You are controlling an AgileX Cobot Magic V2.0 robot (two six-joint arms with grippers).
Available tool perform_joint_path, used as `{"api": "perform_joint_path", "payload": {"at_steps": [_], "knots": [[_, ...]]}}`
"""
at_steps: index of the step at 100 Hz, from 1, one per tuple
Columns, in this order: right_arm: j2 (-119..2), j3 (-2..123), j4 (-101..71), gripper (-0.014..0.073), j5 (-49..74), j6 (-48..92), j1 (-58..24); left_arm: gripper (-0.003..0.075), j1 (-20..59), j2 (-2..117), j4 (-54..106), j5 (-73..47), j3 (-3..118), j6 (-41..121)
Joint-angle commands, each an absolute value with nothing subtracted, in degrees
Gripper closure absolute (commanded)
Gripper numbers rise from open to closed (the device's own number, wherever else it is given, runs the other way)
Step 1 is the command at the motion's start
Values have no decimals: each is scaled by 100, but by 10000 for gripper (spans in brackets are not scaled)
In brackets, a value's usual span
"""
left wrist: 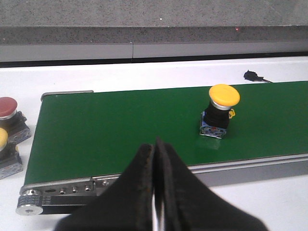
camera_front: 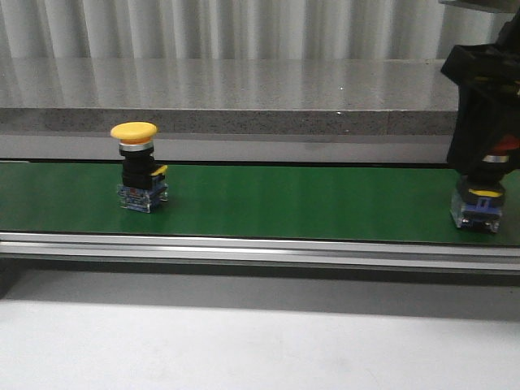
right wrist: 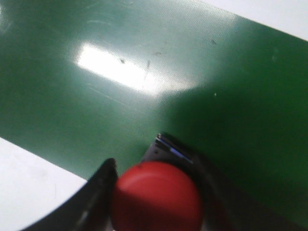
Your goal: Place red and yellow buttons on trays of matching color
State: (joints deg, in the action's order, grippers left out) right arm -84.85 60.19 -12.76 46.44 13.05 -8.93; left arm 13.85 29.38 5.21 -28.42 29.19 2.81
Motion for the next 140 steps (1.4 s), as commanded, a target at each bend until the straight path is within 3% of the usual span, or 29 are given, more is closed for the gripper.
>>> {"api": "perform_joint_path", "payload": {"at_steps": [1,11,34,74,93,140], "knots": [[-8347,6200,-1276,483,4373,1349,-875,741,1425,2939,596,-2454,3076,281],[-8284,6200,-1276,577,4180,1323,-863,741,1425,2939,596,-2454,3076,281],[-7883,6230,-1268,575,3848,1019,-264,741,1425,2939,596,-2454,3076,281],[-7868,6596,-1238,575,3440,850,2341,741,1425,2939,596,-2454,3076,281],[-8152,6590,-1250,575,3154,782,3196,741,1425,2939,596,-2454,3076,281],[-9329,6590,-1397,575,2354,736,3323,741,1425,2939,596,-2454,3076,281]]}}
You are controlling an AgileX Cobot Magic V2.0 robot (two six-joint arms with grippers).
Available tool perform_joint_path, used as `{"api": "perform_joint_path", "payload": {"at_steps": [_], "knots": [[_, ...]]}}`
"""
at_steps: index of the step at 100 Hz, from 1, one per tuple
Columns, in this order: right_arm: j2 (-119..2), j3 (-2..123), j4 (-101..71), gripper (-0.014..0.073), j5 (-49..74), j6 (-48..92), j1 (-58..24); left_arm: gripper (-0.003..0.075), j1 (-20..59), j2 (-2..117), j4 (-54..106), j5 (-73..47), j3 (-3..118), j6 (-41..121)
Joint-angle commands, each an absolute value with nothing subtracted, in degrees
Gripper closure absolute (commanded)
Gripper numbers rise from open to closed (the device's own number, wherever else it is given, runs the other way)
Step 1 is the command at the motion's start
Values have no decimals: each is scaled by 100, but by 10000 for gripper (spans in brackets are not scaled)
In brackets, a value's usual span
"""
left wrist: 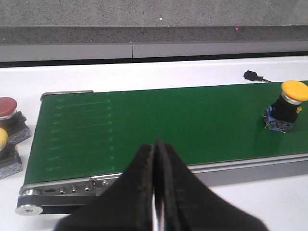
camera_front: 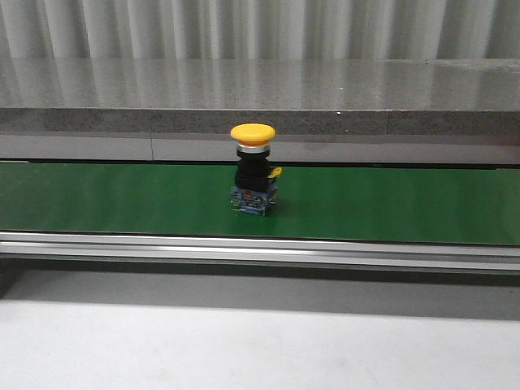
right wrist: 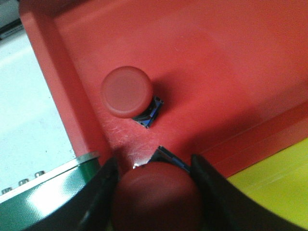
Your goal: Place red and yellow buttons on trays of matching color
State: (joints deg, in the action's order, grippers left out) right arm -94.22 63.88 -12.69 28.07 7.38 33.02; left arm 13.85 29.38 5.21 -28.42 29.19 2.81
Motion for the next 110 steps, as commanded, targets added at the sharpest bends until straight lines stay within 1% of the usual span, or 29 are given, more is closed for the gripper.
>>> {"api": "perform_joint_path", "payload": {"at_steps": [1,38,44,49,53,58,61,63,66,70,77,82,95,110], "knots": [[-9347,6590,-1406,575,2341,736,3323,741,1425,2939,596,-2454,3076,281],[-9940,6590,-1748,575,1868,736,3323,741,1425,2939,596,-2454,3076,281],[-9976,6590,-1826,561,1871,736,3323,741,1425,2939,596,-2454,3076,281],[-9977,6590,-1890,521,1871,736,3323,741,1425,2939,596,-2454,3076,281],[-9977,6590,-1898,462,1855,736,3323,741,1425,2939,596,-2454,3076,281],[-9977,6590,-1898,370,1844,736,3323,741,1425,2939,596,-2454,3076,281],[-9977,6590,-1898,293,1844,736,3323,741,1425,2939,596,-2454,3076,281],[-9977,6590,-1903,260,1844,736,3323,741,1425,2939,596,-2454,3076,281],[-9977,6590,-1903,181,1844,736,3323,741,1425,2939,596,-2454,3076,281],[-9977,6590,-1929,99,1844,736,3323,741,1425,2939,596,-2454,3076,281],[-9943,6590,-1952,12,1855,736,3323,741,1425,2939,596,-2454,3076,281],[-9893,6590,-1952,-7,1882,736,3323,741,1425,2939,596,-2454,3076,281],[-9548,6448,-1952,-1,1874,736,3323,741,1425,2939,596,-2454,3076,281],[-8855,6135,-1958,-1,1945,736,3279,741,1425,2939,596,-2454,3076,281]]}}
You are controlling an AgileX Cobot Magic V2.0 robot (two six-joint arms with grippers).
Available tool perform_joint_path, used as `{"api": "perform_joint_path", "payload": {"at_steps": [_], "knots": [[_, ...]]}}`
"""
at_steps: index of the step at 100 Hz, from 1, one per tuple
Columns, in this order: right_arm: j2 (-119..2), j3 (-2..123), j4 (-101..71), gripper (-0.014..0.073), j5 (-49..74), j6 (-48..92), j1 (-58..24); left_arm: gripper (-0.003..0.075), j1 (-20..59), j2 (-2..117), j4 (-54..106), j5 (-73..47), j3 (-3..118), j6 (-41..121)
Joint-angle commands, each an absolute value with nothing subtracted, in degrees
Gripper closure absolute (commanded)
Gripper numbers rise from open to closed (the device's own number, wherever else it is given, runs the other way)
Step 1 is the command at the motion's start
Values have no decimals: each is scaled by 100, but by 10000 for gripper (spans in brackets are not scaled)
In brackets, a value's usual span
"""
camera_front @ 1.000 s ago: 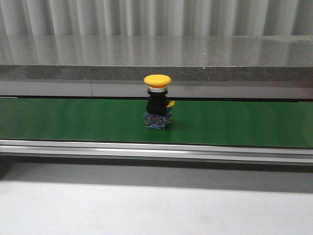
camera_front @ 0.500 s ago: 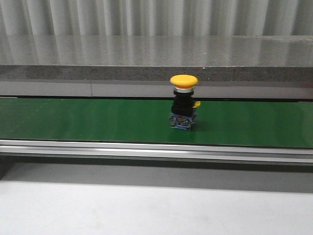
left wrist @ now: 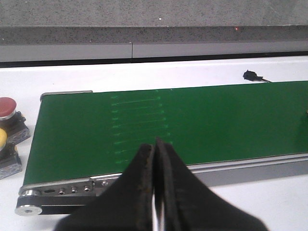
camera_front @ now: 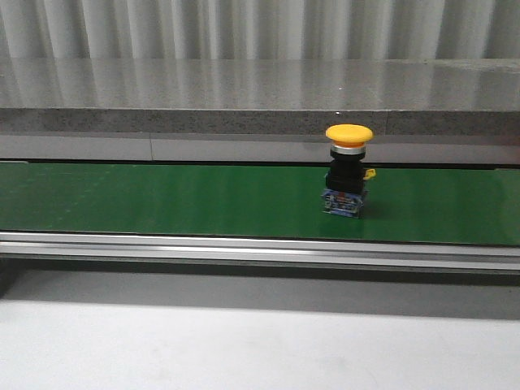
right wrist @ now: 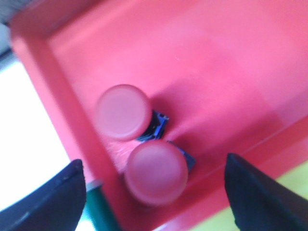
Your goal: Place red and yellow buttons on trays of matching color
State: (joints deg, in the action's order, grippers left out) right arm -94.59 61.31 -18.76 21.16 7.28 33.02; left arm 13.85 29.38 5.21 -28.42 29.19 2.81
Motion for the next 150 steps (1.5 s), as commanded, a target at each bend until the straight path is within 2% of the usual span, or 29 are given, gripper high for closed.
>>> {"api": "perform_joint_path", "payload": {"at_steps": [1,32,58,78,93,109,150], "knots": [[-8823,6122,-1958,-1,1954,736,3274,741,1425,2939,596,-2454,3076,281],[-7385,5998,-1946,-1,3264,746,2817,741,1425,2939,596,-2454,3076,281],[-6810,5998,-1952,-1,3950,746,2058,741,1425,2939,596,-2454,3076,281],[-6816,6010,-2147,-8,4318,789,1392,741,1425,2939,596,-2454,3076,281],[-6875,6024,-2147,-56,4532,864,939,741,1425,2939,596,-2454,3076,281],[-7140,6201,-2184,-55,5095,1019,547,741,1425,2939,596,-2454,3076,281],[-8090,6343,-2214,-55,5273,1772,92,741,1425,2939,596,-2454,3076,281]]}}
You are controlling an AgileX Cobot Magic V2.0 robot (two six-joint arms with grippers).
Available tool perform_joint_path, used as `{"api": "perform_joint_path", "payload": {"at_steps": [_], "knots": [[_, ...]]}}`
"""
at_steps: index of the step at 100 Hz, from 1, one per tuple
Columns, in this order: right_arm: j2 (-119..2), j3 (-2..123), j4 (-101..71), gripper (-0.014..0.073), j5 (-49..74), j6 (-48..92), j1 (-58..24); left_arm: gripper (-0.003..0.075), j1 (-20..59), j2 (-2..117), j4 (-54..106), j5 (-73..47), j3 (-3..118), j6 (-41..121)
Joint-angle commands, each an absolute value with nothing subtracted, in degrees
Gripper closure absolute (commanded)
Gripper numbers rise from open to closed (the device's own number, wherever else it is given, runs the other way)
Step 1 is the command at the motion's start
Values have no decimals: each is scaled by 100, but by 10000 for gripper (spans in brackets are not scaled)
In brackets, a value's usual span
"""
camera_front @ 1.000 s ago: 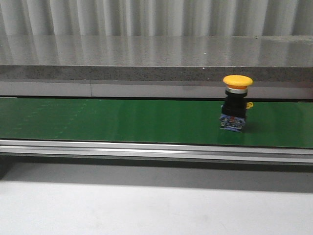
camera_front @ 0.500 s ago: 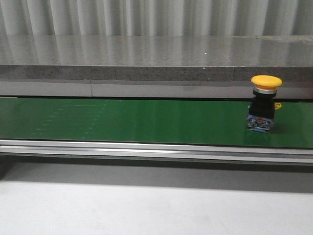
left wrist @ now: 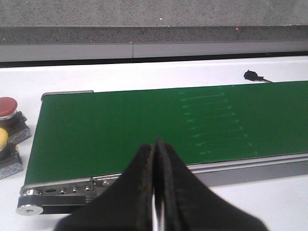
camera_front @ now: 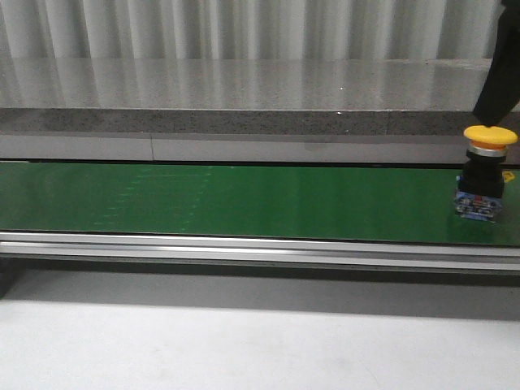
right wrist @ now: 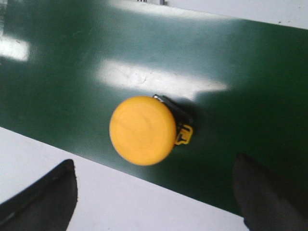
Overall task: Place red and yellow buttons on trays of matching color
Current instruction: 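Grasp the arriving yellow button with the right gripper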
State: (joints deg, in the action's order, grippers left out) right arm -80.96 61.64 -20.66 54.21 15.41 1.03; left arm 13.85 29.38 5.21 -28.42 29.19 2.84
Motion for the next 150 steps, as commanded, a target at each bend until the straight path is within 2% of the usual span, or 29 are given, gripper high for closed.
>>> {"api": "perform_joint_path", "payload": {"at_steps": [1,14,19,26,43,53,72,94,121,150], "knots": [[-8117,6343,-2214,-55,5239,1798,92,741,1425,2939,596,-2454,3076,281],[-8343,6343,-2203,-48,4915,1959,92,741,1425,2939,596,-2454,3076,281],[-8417,6343,-2203,-17,4833,2052,92,741,1425,2939,596,-2454,3076,281],[-8493,6343,-2164,74,4759,2066,92,741,1425,2939,596,-2454,3076,281],[-8520,6343,-2049,393,4701,2202,92,741,1425,2939,596,-2454,3076,281],[-8512,6343,-2049,480,4683,2202,97,741,1425,2939,596,-2454,3076,281],[-8253,6333,-2049,493,4641,2153,138,741,1425,2939,596,-2454,3076,281],[-7627,6111,-1798,493,4330,1292,647,741,1425,2939,596,-2454,3076,281],[-6677,5243,-774,493,3971,0,1811,741,1425,2939,596,-2454,3076,281],[-6062,4740,-423,493,4006,-275,3155,741,1425,2939,596,-2454,3076,281]]}}
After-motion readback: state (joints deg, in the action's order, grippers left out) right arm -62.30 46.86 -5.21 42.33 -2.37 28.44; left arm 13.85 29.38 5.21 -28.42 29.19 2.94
